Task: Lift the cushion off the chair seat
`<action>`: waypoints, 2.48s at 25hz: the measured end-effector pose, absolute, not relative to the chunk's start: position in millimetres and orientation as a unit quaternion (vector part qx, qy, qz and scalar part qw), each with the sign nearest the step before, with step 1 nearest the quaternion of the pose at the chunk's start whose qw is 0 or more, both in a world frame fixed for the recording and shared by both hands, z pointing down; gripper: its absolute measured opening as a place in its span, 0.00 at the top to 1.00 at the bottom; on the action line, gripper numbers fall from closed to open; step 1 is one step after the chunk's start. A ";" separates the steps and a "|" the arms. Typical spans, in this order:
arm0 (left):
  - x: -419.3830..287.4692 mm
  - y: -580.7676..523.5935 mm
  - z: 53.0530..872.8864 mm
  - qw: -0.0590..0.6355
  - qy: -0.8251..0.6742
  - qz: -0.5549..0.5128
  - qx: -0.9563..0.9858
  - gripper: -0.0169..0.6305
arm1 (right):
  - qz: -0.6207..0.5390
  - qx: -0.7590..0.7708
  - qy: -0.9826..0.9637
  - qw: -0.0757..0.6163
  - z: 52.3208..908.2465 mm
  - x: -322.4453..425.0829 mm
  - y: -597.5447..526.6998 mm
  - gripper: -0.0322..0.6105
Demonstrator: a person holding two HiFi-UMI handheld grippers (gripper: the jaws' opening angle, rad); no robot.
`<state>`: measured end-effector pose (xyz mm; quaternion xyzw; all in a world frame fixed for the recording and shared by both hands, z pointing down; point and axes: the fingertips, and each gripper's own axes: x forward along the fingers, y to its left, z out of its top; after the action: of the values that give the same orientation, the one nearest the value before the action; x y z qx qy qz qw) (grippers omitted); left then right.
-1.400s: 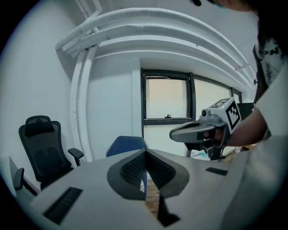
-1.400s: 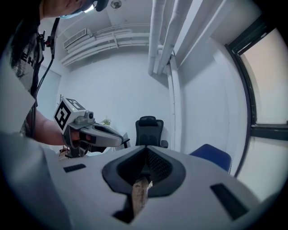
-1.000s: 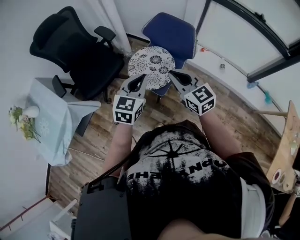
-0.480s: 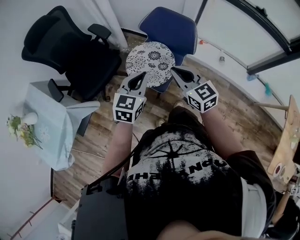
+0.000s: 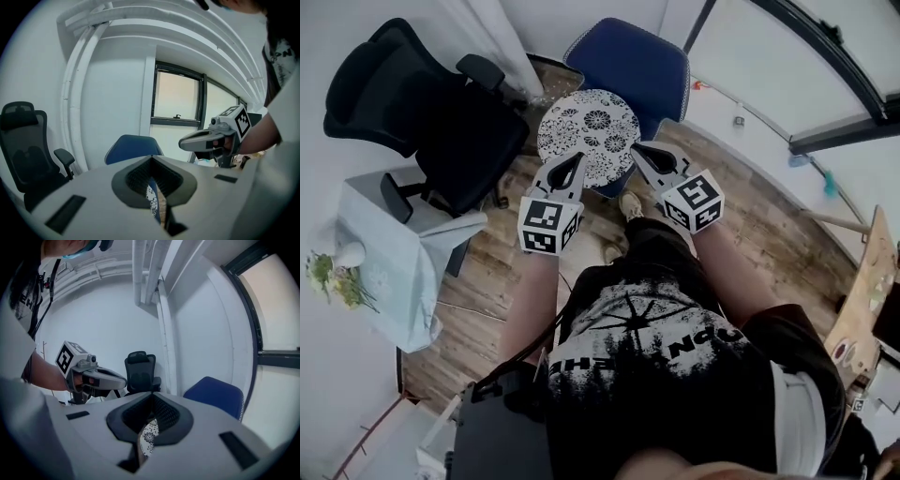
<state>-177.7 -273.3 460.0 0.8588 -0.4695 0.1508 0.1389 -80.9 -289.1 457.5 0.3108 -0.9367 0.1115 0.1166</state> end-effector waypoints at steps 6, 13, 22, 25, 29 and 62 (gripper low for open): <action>-170.5 -309.2 489.4 0.165 -0.470 0.153 0.853 0.95 | 0.123 0.296 -0.936 0.145 488.4 -73.0 -322.4 0.92; -160.3 -340.2 533.8 0.203 -0.456 0.170 0.850 0.95 | 0.171 0.277 -0.925 0.196 557.6 -73.8 -351.1 0.92; -153.2 -376.2 588.7 0.234 -0.436 0.192 0.847 0.95 | 0.226 0.312 -0.887 0.257 662.2 -54.9 -393.9 0.85; -151.1 -388.4 611.8 0.244 -0.432 0.199 0.845 0.95 | 0.241 0.314 -0.875 0.279 699.0 -52.1 -406.4 0.76; -140.8 -397.4 641.3 0.259 -0.424 0.202 0.844 0.95 | 0.259 0.320 -0.857 0.311 747.7 -43.1 -417.5 0.69; -138.0 -396.4 764.0 0.324 -0.419 0.220 0.819 0.95 | 0.396 0.343 -0.766 0.373 960.0 -35.7 -443.4 0.68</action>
<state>-138.0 -396.4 764.0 0.8193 -0.4186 0.2200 0.3241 -35.7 -443.4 960.0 0.3430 -0.7657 0.3961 0.3729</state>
